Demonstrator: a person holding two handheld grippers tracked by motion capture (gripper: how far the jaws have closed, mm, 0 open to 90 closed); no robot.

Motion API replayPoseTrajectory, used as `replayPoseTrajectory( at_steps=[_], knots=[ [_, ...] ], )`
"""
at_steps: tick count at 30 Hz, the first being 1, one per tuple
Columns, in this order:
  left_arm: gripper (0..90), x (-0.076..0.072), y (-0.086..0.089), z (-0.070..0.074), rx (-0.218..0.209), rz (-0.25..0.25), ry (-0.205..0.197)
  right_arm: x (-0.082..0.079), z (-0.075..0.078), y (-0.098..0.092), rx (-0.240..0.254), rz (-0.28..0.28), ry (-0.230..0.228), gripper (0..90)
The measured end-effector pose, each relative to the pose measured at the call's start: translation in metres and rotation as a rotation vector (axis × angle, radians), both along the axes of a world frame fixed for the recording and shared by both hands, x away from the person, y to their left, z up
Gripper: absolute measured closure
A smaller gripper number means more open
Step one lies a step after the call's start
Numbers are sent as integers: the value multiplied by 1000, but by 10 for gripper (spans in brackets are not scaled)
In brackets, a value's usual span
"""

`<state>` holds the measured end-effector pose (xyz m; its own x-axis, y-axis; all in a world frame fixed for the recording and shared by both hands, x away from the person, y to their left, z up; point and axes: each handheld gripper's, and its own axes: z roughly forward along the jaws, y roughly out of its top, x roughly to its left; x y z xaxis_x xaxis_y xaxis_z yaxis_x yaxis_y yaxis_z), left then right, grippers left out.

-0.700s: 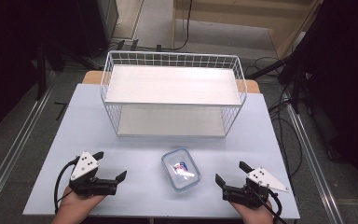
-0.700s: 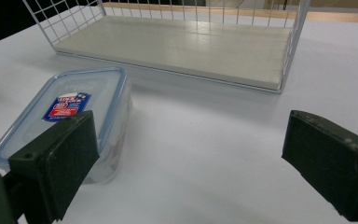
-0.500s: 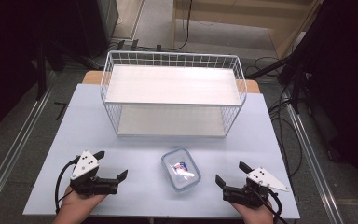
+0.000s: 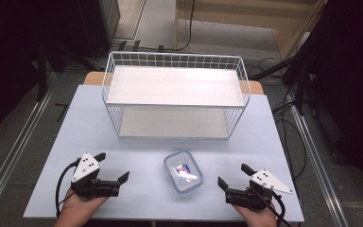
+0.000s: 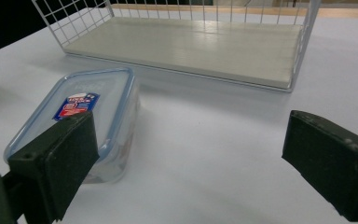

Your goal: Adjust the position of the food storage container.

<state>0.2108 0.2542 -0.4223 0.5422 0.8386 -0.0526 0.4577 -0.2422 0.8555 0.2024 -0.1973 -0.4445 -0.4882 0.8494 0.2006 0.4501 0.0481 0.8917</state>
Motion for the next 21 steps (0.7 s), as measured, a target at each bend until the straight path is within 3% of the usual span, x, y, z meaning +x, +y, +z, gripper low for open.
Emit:
replayPoseTrajectory(
  at_steps=[5, 6, 7, 11, 12, 13, 14, 15, 16, 21],
  knots=[
    [1, 0, 2, 1, -11, 15, -3, -3, 2, 4, 19, 17, 6, 158],
    [1, 1, 3, 1, -13, 16, -5, -5, 2, 7, 22, 25, 16, 291],
    [1, 1, 3, 1, -15, 20, -5, -5, 2, 7, 22, 25, 16, 291],
    [1, 1, 4, 1, -15, 20, -6, -7, 1, 15, 31, 82, 34, 579],
    [2, 2, 4, 1, -16, 21, -6, -9, 0, 21, 23, 117, 43, 701],
    [2, 2, 4, 1, -16, 21, -6, -9, 0, 21, 23, 117, 43, 701],
    [2, 2, 4, 1, -15, 19, -6, -11, 0, 28, 2, 154, 46, 842],
    [2, 2, 4, 1, -15, 19, -6, -11, 0, 28, 2, 154, 46, 842],
    [2, 2, 4, 1, -15, 19, -6, -13, -1, 36, -3, 186, 59, 900],
    [2, 2, 3, 1, -13, 22, -3, -21, -4, 64, -33, 285, 93, 900]
  ],
)
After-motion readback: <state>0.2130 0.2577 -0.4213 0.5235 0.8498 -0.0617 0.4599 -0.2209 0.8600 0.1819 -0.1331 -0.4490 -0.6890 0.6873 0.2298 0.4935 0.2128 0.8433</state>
